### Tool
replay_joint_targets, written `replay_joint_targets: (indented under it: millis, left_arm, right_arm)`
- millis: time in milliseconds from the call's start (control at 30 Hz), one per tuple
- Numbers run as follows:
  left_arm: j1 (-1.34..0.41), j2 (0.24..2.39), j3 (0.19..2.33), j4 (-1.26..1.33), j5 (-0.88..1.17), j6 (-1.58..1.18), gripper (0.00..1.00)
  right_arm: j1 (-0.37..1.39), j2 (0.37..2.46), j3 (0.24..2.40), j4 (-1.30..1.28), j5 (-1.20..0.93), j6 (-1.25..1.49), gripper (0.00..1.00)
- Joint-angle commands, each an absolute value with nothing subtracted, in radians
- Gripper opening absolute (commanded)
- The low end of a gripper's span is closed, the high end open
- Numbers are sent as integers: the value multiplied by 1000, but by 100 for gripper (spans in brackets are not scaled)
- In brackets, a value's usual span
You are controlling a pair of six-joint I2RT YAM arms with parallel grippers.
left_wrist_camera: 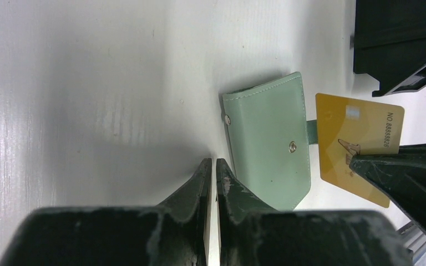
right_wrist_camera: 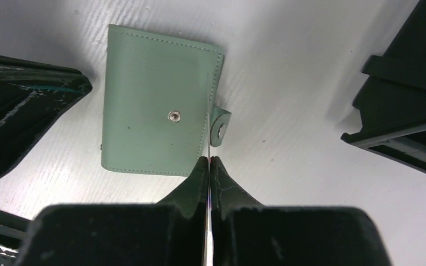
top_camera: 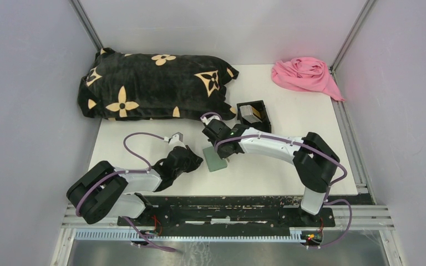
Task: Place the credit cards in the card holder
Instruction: Open the card holder at the center of the board.
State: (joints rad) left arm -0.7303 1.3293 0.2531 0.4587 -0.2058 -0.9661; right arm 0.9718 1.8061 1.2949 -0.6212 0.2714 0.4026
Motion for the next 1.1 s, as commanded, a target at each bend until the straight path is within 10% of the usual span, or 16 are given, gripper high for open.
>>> replay_joint_targets:
  millis: [0, 1067]
  left_arm:
    - [-727, 1346, 271, 462, -229, -929, 13]
    - [-726, 1410, 291, 488, -213, -898, 10]
  right_arm:
    - [952, 1749, 1275, -585, 276, 402, 1]
    - [675, 1655, 1019, -276, -227, 572, 1]
